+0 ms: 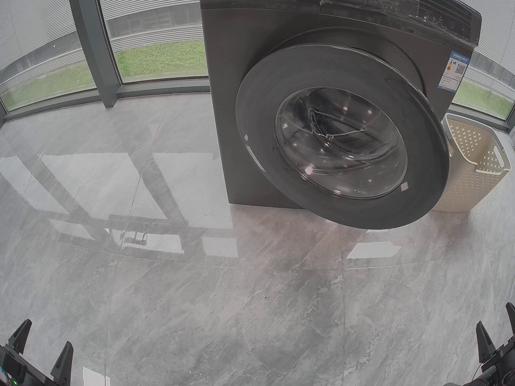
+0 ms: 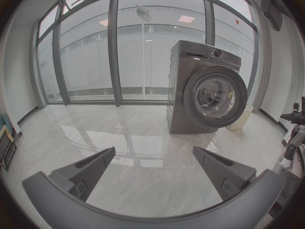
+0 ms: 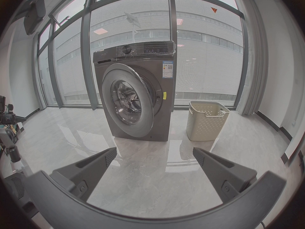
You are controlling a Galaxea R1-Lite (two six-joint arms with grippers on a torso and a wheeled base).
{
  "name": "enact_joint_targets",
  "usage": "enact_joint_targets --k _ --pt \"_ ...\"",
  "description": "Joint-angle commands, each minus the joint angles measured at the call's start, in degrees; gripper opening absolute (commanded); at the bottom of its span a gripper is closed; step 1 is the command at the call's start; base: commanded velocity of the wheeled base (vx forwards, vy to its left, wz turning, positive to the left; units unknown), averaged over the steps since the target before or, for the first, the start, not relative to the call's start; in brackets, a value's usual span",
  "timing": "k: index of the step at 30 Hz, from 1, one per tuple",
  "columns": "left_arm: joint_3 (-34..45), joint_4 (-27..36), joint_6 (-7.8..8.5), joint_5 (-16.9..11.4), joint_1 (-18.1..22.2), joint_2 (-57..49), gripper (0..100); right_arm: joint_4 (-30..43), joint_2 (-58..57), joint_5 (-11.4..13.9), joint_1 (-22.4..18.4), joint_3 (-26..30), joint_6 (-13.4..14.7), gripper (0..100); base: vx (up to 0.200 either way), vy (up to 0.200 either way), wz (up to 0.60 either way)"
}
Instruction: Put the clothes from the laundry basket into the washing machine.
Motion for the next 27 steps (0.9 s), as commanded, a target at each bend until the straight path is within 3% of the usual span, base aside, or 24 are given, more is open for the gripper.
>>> enact_joint_targets --k 1,9,15,27 --pt "1.62 0.10 0.01 0.03 0.98 -4.57 100 -0.02 -0.40 0.02 0.05 1.01 0.02 100 0.000 0.000 0.00" --pt "1.62 0.10 0.37 0.30 1.16 -4.57 100 -0.02 -0.40 0.02 -0.04 1.01 -0.06 100 0.000 -0.150 0.00" --pt "1.62 0.10 0.19 0.38 0.98 -4.57 100 -0.11 -0.40 1.87 -0.22 1.01 -1.82 100 0.000 -0.200 0.00" --pt "1.62 0.19 0.54 0.30 0.98 -4.57 100 -0.02 -0.31 1.87 -0.13 1.01 -1.03 100 0.000 0.000 -0.15"
